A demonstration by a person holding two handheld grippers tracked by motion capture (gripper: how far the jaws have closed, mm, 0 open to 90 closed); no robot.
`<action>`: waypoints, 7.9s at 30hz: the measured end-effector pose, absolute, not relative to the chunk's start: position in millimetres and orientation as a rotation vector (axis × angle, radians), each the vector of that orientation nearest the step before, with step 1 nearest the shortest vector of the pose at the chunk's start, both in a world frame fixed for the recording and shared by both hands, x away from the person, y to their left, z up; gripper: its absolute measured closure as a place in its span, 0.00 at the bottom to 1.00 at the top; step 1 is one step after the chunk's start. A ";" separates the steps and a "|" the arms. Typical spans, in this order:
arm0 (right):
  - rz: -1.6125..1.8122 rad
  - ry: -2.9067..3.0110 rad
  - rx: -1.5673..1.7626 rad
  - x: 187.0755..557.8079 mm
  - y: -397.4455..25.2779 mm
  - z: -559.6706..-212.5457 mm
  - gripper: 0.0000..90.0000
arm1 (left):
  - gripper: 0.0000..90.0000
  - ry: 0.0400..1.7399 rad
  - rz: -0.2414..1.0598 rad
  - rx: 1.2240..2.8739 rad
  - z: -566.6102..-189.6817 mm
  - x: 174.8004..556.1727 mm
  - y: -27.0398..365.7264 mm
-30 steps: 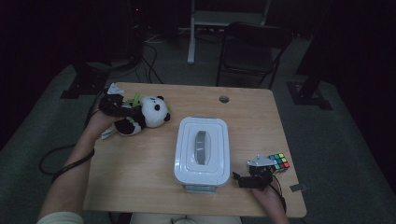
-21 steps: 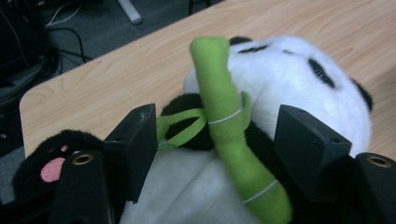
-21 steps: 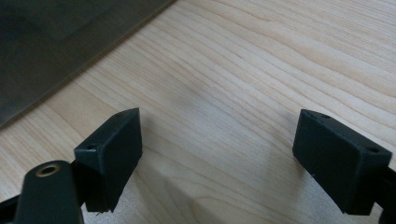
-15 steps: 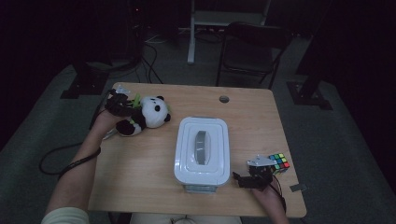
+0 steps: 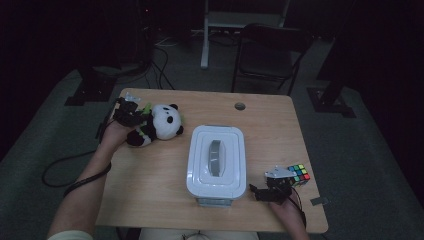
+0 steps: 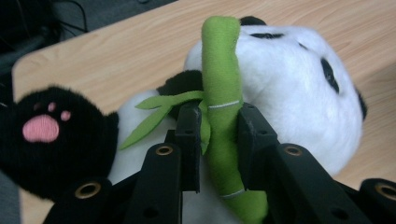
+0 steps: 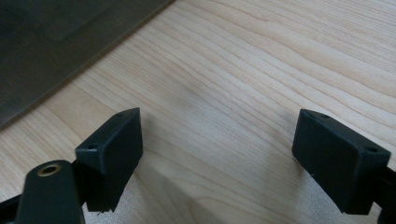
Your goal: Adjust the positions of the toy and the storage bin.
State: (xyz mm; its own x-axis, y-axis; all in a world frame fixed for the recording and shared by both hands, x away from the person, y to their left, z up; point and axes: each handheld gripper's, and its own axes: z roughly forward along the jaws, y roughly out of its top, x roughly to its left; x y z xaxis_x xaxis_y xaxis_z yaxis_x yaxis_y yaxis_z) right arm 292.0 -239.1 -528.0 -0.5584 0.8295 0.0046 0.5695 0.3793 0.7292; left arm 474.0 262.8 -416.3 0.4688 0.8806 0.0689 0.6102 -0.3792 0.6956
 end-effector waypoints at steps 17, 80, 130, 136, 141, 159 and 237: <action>0.991 2.282 1.218 291.9 -239.1 -528.0 0.18 | 0.82 1.161 0.488 2.150 -414.6 419.4 246.1; 0.990 2.274 1.229 292.8 -238.8 -527.9 0.18 | 0.69 1.095 0.421 2.090 -437.7 319.8 275.3; 0.988 2.273 1.232 292.8 -238.9 -527.9 0.18 | 0.53 1.054 0.260 2.039 -416.4 399.3 220.9; 0.988 2.273 1.232 292.8 -238.9 -527.9 0.18 | 0.79 1.047 0.294 1.976 -424.5 393.2 223.5; 0.988 2.273 1.232 292.8 -238.9 -527.9 0.18 | 0.84 1.106 0.327 1.868 -426.6 389.2 229.0; 0.989 2.272 1.232 292.9 -238.9 -527.9 0.18 | 0.86 1.308 0.446 1.685 -413.1 377.7 268.1; 0.987 2.272 1.234 292.8 -239.0 -527.8 0.18 | 0.01 0.722 0.309 2.124 -482.4 266.6 185.5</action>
State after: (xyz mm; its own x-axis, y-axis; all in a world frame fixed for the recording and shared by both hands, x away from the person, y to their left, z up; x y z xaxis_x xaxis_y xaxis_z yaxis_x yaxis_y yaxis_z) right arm 292.8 -239.0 -527.8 -0.5468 0.8373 0.0068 0.5764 0.3705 0.7284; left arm 266.6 185.5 -482.4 0.8029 0.5951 -0.0356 0.3854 -0.4725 0.7926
